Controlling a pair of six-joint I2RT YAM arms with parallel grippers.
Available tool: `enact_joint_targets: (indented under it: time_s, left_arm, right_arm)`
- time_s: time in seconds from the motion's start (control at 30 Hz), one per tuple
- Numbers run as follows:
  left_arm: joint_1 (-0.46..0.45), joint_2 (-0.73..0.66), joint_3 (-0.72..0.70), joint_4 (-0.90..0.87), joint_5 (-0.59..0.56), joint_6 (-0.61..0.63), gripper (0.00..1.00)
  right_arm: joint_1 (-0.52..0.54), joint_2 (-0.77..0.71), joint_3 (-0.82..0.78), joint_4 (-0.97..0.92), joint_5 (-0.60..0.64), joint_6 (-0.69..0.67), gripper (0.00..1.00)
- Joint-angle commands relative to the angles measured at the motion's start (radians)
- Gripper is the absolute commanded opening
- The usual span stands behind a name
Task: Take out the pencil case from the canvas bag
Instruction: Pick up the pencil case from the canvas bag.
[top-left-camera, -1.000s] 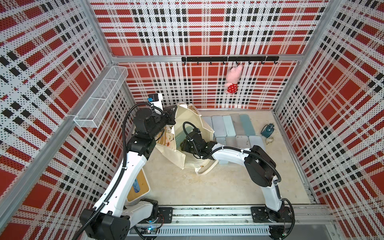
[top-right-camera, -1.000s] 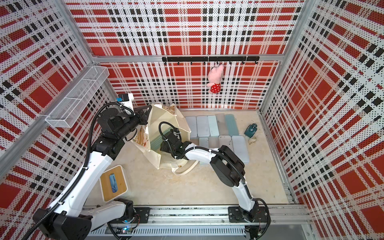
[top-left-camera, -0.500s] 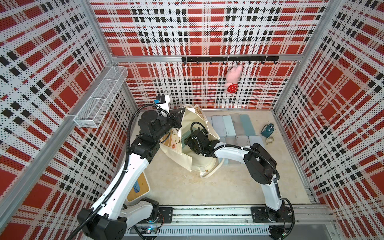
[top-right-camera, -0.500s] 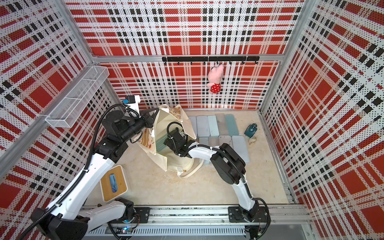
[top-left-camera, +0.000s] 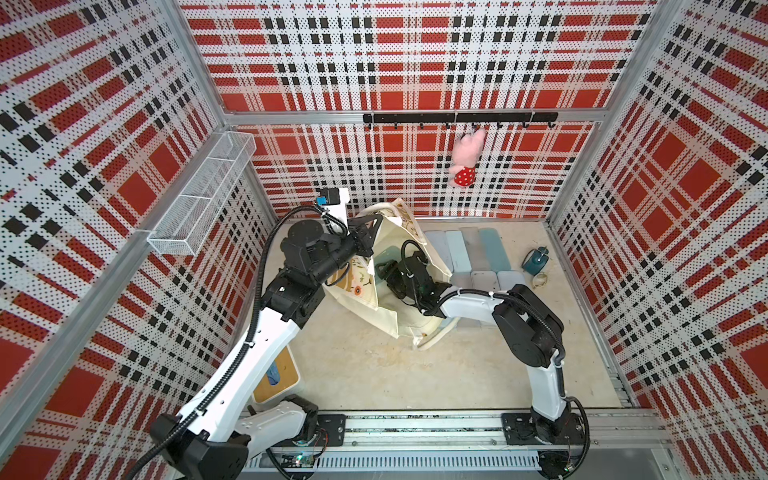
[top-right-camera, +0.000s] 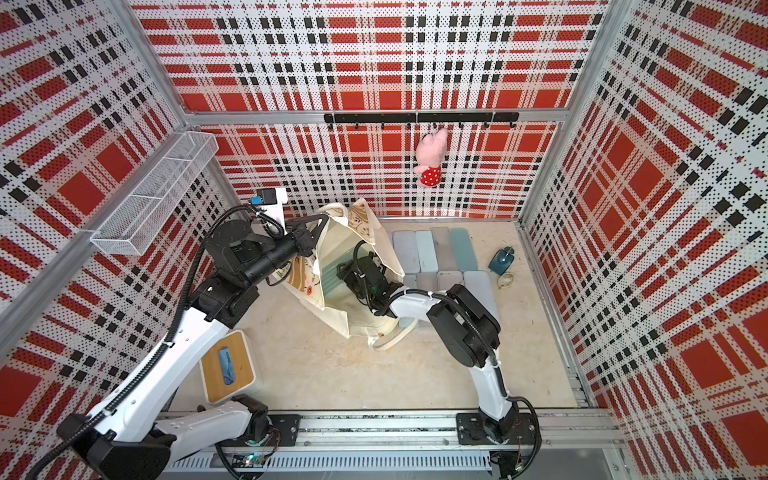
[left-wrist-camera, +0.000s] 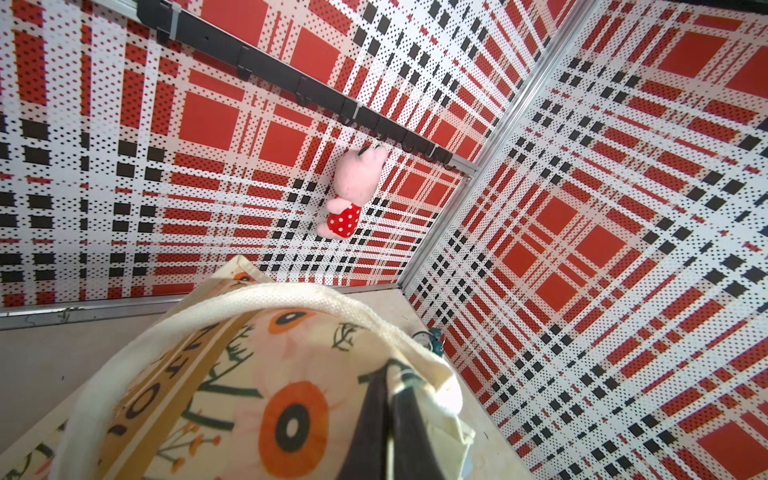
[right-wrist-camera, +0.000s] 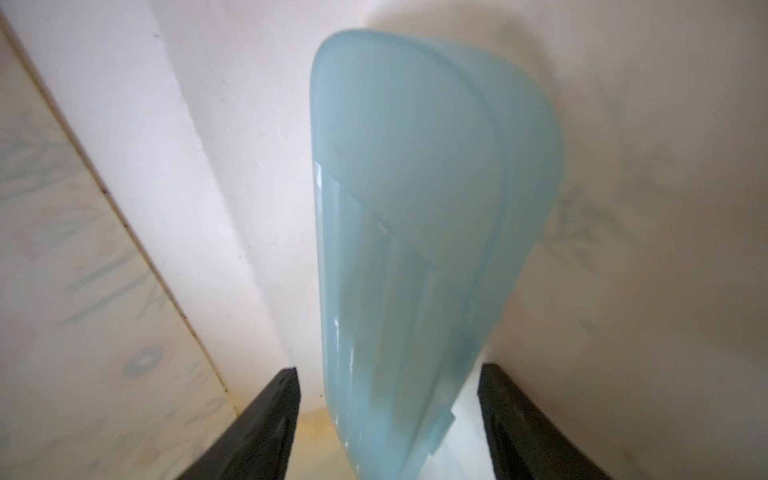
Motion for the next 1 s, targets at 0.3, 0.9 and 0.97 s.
enact_joint_targets:
  time_s: [0.3, 0.9, 0.97]
  left_arm:
    - [-0.013, -0.059, 0.100, 0.160, 0.036, -0.009, 0.00]
    - [-0.013, -0.053, 0.070, 0.156, 0.022, 0.022, 0.00]
    - [-0.014, -0.056, 0.061, 0.154, 0.018, 0.027, 0.00]
  right_arm:
    - [-0.060, -0.076, -0.024, 0.272, -0.014, -0.084, 0.55]
    - [-0.057, -0.182, -0.067, 0.135, 0.036, -0.228, 0.28]
    - [-0.053, -0.213, -0.079, 0.110, 0.046, -0.270, 0.26]
